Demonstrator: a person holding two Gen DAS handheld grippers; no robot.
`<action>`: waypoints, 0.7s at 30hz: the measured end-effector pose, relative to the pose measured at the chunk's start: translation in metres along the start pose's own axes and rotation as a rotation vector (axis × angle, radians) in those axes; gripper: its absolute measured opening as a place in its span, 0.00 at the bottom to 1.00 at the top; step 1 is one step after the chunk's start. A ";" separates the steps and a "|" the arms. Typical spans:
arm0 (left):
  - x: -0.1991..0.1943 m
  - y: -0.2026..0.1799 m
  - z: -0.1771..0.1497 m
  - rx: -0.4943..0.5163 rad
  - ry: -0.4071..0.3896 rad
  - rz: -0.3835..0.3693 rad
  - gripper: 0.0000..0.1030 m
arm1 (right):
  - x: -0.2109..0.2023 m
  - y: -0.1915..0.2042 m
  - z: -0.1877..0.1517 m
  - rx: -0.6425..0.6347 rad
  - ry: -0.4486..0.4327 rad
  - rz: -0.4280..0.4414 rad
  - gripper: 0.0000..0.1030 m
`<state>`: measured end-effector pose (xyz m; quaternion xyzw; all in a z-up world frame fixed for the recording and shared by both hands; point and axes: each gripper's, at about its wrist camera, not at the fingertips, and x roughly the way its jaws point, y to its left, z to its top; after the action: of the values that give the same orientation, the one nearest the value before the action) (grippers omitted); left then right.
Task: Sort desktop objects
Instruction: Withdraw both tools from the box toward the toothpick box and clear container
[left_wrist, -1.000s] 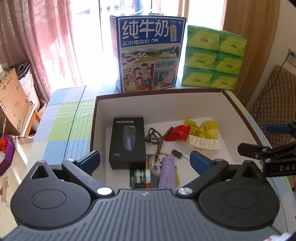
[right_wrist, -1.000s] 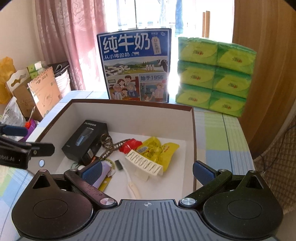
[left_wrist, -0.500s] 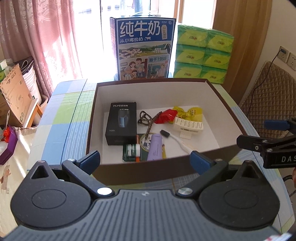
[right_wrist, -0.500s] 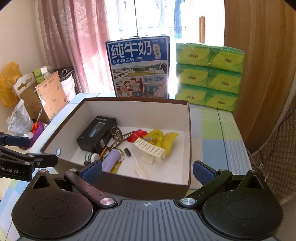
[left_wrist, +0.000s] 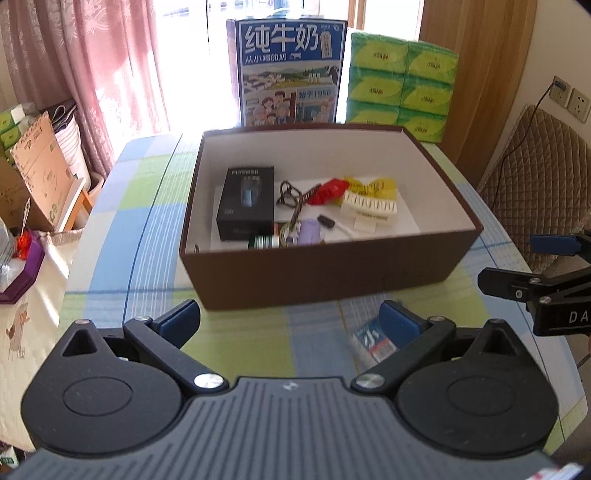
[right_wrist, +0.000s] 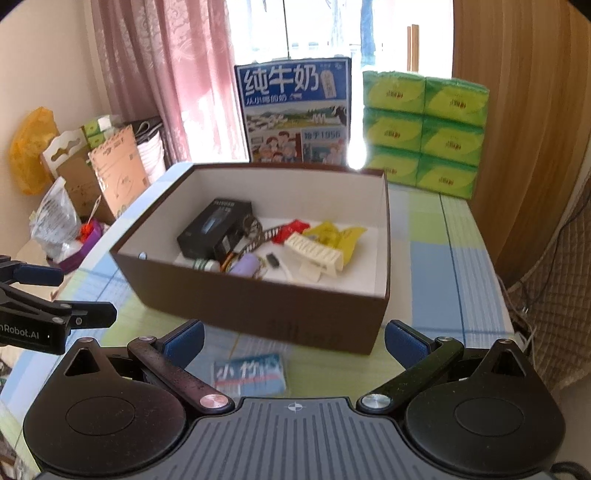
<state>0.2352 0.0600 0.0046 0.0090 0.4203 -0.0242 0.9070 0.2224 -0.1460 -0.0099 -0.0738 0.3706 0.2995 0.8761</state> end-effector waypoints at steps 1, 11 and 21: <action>-0.001 0.000 -0.003 -0.001 0.005 0.003 0.99 | -0.001 0.000 -0.004 0.000 0.007 0.002 0.98; -0.006 -0.005 -0.033 0.000 0.048 0.014 0.99 | -0.008 0.009 -0.035 -0.012 0.070 0.023 0.98; -0.006 -0.010 -0.055 0.006 0.089 0.017 0.99 | -0.006 0.019 -0.060 -0.022 0.123 0.046 0.98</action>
<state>0.1887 0.0521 -0.0264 0.0162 0.4601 -0.0172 0.8875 0.1725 -0.1546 -0.0470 -0.0934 0.4219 0.3185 0.8437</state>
